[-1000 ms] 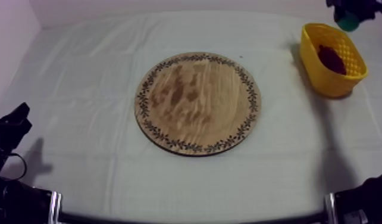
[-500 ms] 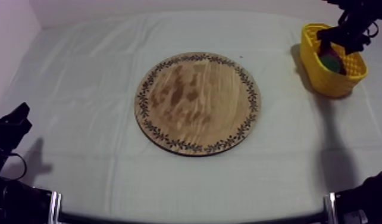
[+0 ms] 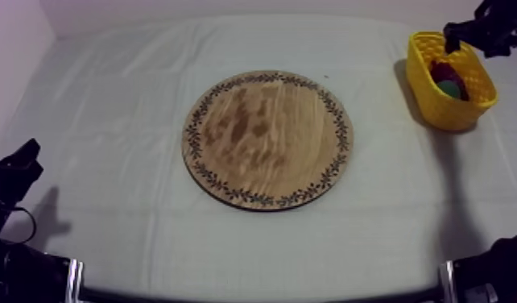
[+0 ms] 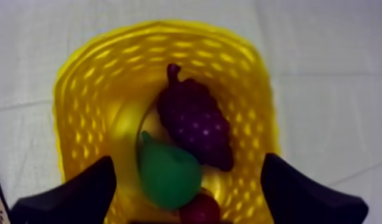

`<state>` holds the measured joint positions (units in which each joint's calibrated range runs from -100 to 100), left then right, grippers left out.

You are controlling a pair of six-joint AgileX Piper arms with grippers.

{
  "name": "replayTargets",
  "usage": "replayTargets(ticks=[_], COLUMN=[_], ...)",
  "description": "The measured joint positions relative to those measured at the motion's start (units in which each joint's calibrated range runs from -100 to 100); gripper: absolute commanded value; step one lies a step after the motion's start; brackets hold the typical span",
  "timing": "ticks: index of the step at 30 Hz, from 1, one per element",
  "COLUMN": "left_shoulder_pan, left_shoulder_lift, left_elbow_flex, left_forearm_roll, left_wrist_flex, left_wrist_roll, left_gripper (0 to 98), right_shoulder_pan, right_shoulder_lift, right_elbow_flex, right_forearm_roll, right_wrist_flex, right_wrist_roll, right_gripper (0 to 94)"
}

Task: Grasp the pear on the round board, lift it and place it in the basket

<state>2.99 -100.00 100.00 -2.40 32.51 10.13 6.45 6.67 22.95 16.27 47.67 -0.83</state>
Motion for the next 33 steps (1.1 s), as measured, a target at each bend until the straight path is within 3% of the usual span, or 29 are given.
replayTargets(ticks=[13, 20, 25, 33], left_shoulder_pan=[0.00, 0.00, 0.00, 0.00], left_shoulder_lift=[0.00, 0.00, 0.00, 0.00], left_elbow_flex=[0.00, 0.00, 0.00, 0.00], left_forearm_roll=[0.00, 0.00, 0.00, 0.00], left_wrist_flex=[0.00, 0.00, 0.00, 0.00], left_wrist_roll=[0.00, 0.00, 0.00, 0.00], left_gripper=[0.1, 0.1, 0.1, 0.1], right_shoulder_pan=[-1.17, -3.26, -3.66, -2.80], right_shoulder_lift=[-26.20, -42.57, -55.07, -75.93], right_elbow_flex=[20.03, 34.83, 46.79, 63.00], right_forearm_roll=[1.86, -0.03, -3.30, -12.30], right_wrist_flex=[-9.79, -12.30, -16.95, -17.51], right_wrist_roll=[0.03, 2.00, 4.58, 11.69], right_gripper=[62.3, 56.8, 50.4, 36.3])
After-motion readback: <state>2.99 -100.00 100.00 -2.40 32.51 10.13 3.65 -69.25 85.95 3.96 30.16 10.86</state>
